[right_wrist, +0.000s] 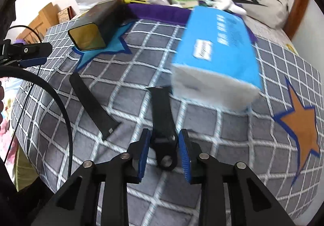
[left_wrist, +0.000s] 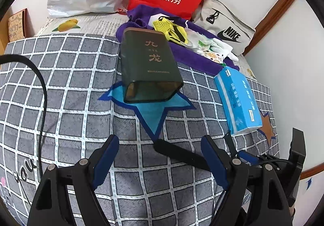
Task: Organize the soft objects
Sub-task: 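Grasp a black watch-strap piece on the bed with the right gripper, then grasp the other black strap piece with the left gripper while the right holds its strap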
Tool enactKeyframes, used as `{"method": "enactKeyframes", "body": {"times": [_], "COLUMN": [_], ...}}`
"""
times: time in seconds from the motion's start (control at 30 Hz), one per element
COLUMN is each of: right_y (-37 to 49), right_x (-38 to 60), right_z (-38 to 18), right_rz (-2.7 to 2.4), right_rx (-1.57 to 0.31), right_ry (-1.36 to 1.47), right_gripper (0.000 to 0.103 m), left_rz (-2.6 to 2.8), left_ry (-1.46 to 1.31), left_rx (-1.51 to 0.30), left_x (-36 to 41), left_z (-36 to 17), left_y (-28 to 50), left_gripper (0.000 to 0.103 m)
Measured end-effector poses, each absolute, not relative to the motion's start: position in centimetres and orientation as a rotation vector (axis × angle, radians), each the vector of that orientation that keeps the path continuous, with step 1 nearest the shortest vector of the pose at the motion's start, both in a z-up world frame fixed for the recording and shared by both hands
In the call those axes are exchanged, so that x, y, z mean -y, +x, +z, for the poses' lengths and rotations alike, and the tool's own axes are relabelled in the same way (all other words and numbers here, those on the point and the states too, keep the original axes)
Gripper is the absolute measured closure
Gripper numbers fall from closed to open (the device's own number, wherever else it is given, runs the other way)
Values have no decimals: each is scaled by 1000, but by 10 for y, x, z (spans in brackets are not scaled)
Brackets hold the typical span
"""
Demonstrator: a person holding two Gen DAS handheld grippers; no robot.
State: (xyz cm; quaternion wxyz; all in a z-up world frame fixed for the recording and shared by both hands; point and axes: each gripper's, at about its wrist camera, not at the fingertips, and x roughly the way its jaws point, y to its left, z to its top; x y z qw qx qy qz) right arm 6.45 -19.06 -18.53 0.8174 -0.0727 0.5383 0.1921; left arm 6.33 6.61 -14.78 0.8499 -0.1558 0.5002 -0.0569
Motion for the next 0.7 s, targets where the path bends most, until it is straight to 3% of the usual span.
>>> {"method": "enactKeyframes", "body": {"times": [0.13,0.23,0.3,0.33,0.37,0.7], "right_y": [60,63,68,69,70,66], "right_x": [189,180,177,177,178,178], "right_z": [-189,-191,-193,-193,-191,-192], "right_rz": [434,440,448,448,451,477], "right_rx": [-1132,-1079,-1043,-1037,-1038,-1040], "right_ry": [-155,-194,-197,-195,-196,-179], "right_gripper": [54,52,55,66,82,78], "left_rz": [-129,-129,-130,-128,-125,-124], "left_ry": [-343,-344,-346,-346,-345,-351], "left_rx": [-1061,-1068,-1072,-1073,-1075,-1098], "left_x": [-63,-62,-61,-61,-61,-58], "left_z": [-151,-153,-153,-154,-154,-162], "left_y": [59,57,54,53,53,47], "left_gripper": [21,21,21,21,21,21]}}
